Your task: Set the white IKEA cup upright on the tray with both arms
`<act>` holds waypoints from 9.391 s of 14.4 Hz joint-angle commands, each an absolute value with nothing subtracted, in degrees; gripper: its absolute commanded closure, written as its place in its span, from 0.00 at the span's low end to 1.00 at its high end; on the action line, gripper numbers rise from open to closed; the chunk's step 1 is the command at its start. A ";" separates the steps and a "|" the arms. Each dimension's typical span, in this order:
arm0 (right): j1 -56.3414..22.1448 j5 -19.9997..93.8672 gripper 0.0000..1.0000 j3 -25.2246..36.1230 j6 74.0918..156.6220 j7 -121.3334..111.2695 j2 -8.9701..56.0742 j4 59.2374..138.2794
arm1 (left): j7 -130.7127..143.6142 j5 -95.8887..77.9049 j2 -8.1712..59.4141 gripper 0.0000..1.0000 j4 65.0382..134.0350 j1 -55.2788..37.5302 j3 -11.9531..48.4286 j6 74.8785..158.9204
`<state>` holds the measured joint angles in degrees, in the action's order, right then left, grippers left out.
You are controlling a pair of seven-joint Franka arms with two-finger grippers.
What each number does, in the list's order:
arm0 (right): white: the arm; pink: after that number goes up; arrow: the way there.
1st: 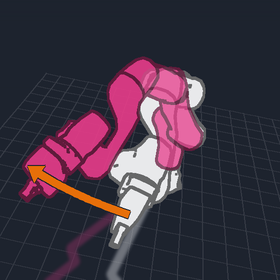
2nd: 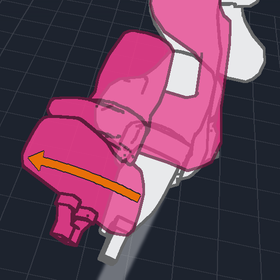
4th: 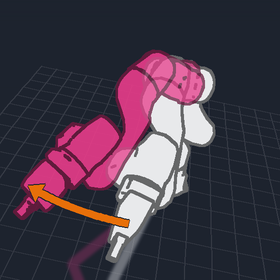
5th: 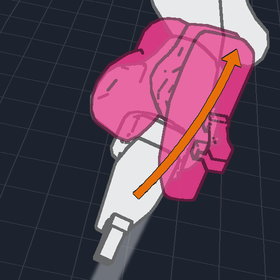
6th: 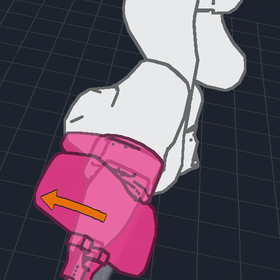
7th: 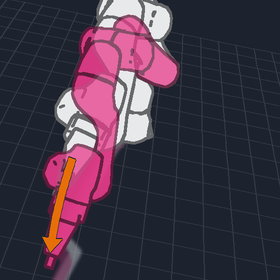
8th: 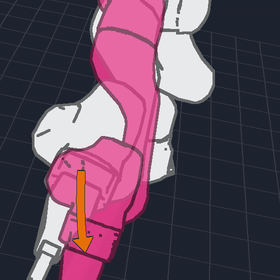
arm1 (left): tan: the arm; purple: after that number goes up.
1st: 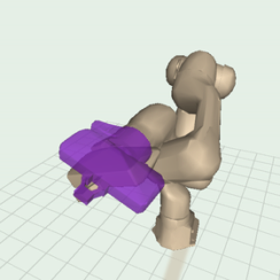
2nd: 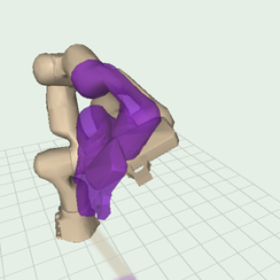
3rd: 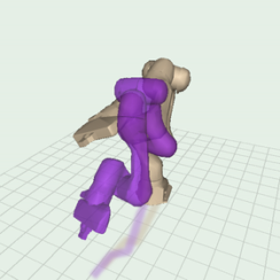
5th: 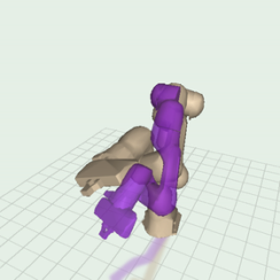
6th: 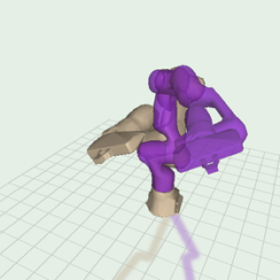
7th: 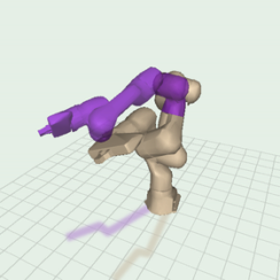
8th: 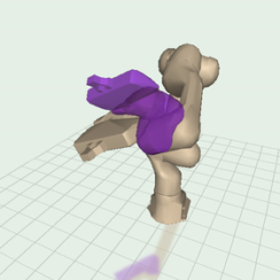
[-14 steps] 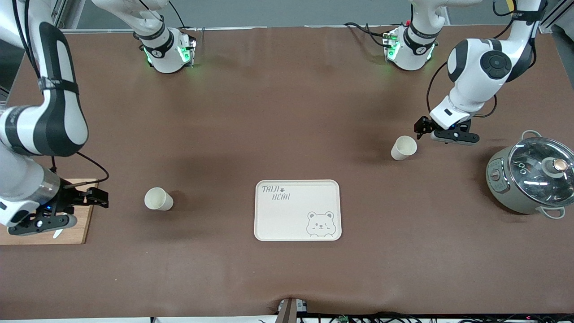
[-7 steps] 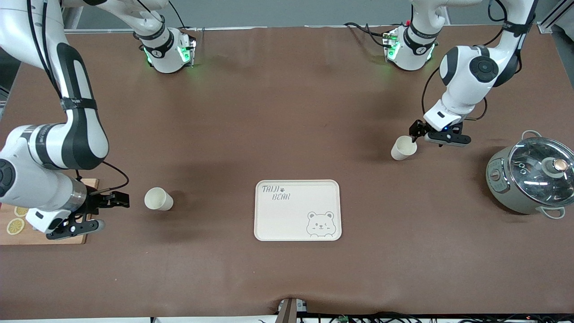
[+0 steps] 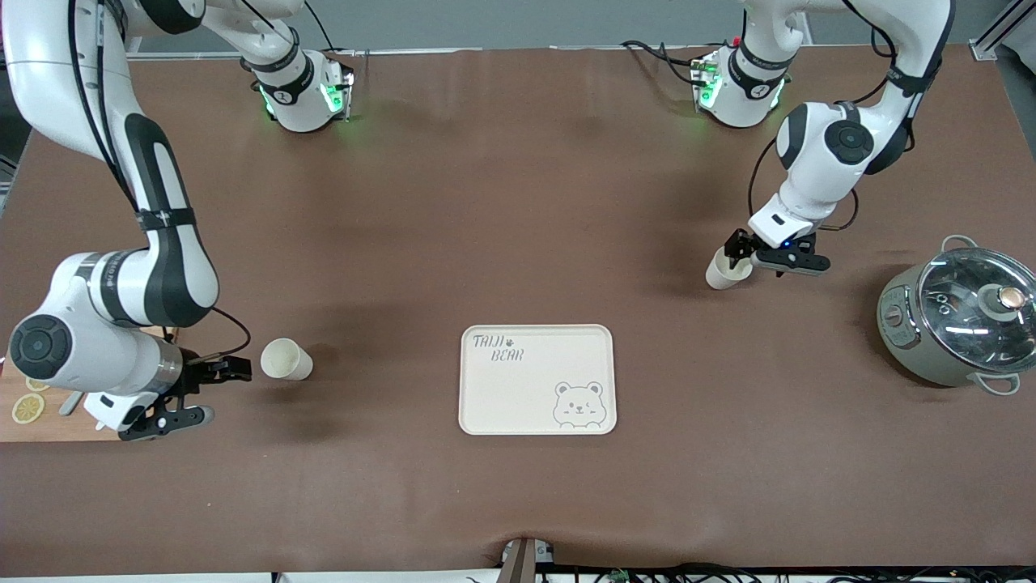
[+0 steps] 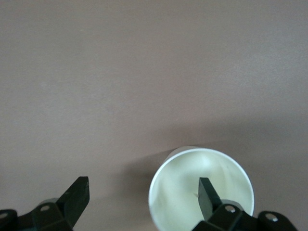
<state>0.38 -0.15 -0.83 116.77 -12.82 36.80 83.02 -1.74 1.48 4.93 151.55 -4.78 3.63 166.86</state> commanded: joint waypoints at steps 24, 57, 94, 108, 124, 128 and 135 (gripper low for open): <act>-0.26 0.79 0.00 -1.23 128.75 -16.52 34.72 97.64 | 6.94 1.76 6.77 1.00 148.19 -4.75 5.71 167.79; -8.43 2.10 1.00 -3.77 115.60 5.06 34.45 82.29 | 52.91 16.43 43.24 1.00 85.08 -20.56 15.29 127.27; -33.13 -1.93 0.00 0.35 130.87 48.43 52.47 68.29 | 57.04 18.90 45.88 1.00 84.64 -22.15 13.45 135.88; -26.03 -0.27 0.00 -0.18 108.91 32.63 20.34 85.41 | 58.09 19.60 46.05 0.00 84.64 -22.24 13.18 135.88; 3.43 1.23 0.00 0.35 99.40 -5.01 -2.90 95.89 | 58.71 14.33 29.28 0.00 84.55 -18.73 13.97 115.33; 4.04 0.97 0.00 0.09 98.18 -5.27 -2.73 94.05 | 46.27 10.56 25.94 0.00 84.55 -10.48 13.97 113.13; 3.25 0.97 0.00 -0.09 97.03 -4.83 -1.32 91.76 | 23.84 6.24 22.68 0.00 84.99 2.80 13.97 109.96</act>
